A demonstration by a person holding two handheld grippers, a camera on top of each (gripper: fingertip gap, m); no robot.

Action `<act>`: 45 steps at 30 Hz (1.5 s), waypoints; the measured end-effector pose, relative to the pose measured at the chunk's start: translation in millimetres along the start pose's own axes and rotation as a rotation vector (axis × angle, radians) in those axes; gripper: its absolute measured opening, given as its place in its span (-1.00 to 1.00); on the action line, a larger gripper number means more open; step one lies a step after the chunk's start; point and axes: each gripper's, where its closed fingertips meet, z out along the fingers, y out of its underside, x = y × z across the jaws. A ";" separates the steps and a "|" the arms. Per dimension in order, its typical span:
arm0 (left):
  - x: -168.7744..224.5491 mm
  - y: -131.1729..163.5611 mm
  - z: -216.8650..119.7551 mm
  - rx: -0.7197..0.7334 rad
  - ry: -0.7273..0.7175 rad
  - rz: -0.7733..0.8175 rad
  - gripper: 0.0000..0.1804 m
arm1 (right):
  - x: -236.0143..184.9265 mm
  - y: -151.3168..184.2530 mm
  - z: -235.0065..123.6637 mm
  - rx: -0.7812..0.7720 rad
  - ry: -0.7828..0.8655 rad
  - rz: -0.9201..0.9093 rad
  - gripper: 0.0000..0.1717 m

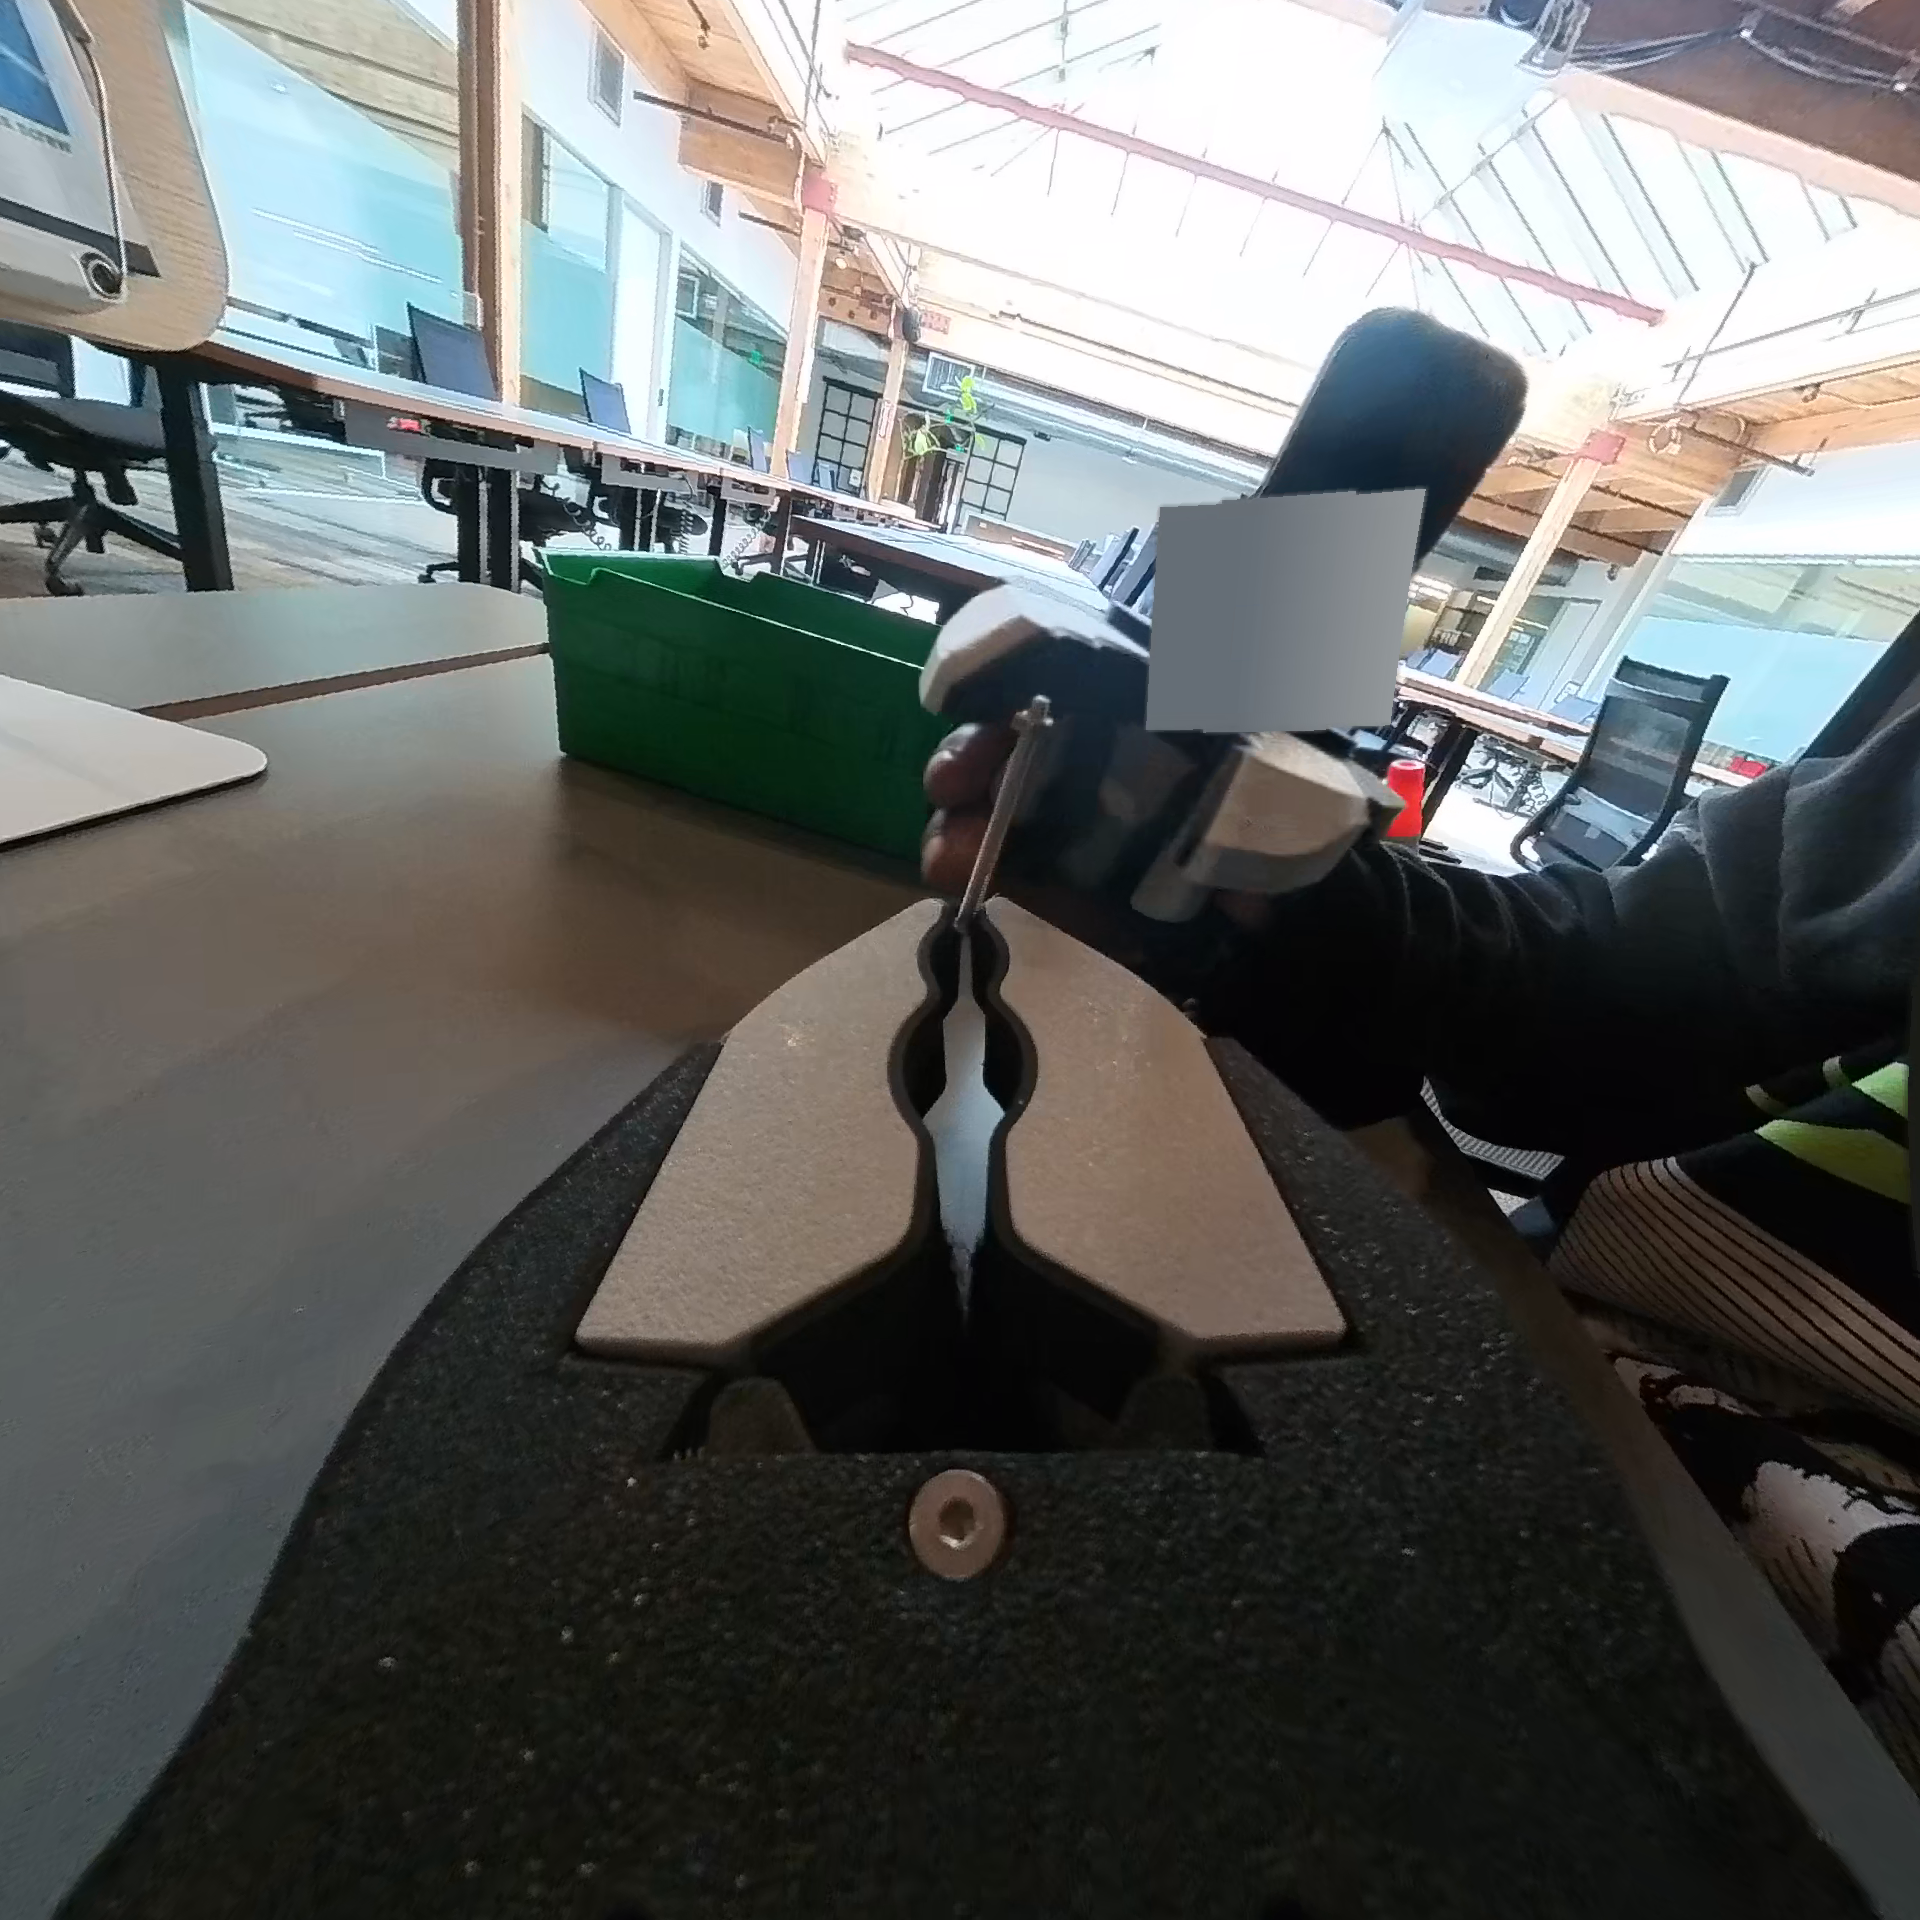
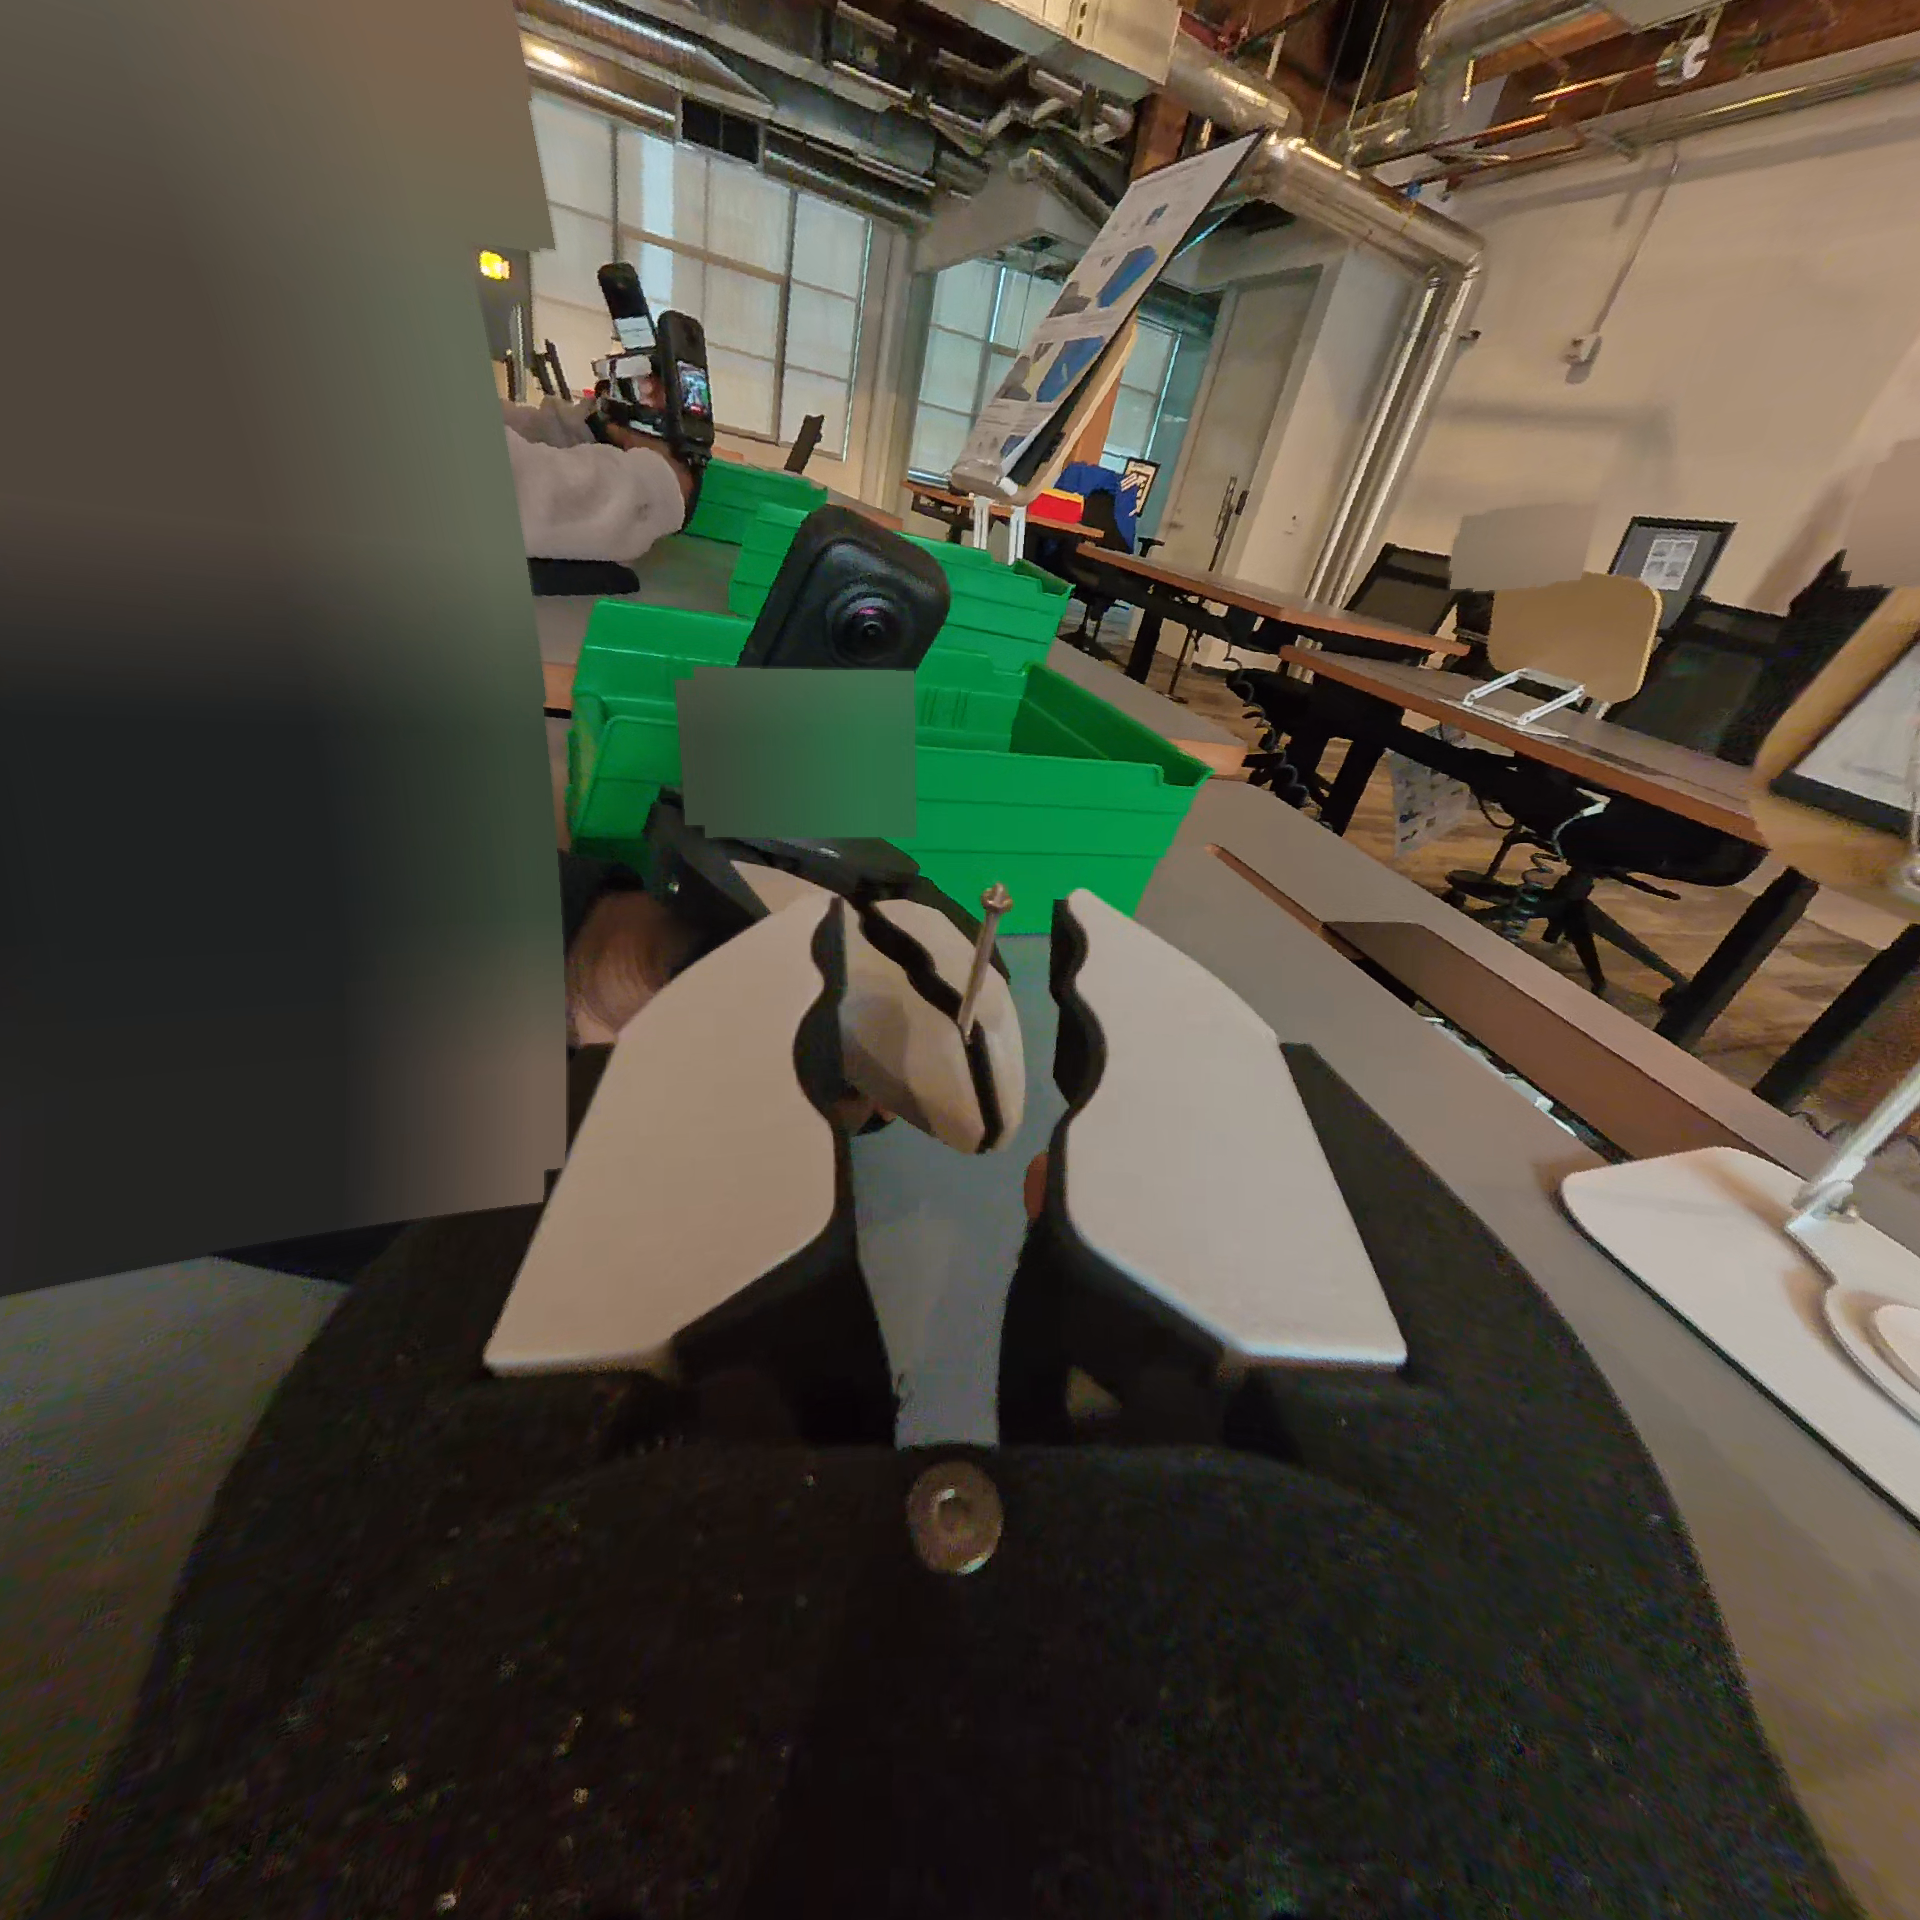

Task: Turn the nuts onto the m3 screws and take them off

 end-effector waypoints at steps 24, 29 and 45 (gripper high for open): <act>-1.4 -1.7 -1.3 0.013 -0.005 -0.011 -0.99 | -0.2 -3.2 -3.8 0.012 -0.010 0.018 -0.74; -0.2 -0.5 -0.4 0.003 -0.001 -0.004 -0.99 | -4.1 -1.1 4.7 0.000 -0.023 -0.002 -0.54; -1.2 -1.5 -1.0 0.012 -0.008 -0.005 -0.99 | 7.5 -7.9 -9.8 0.033 0.020 0.060 -0.89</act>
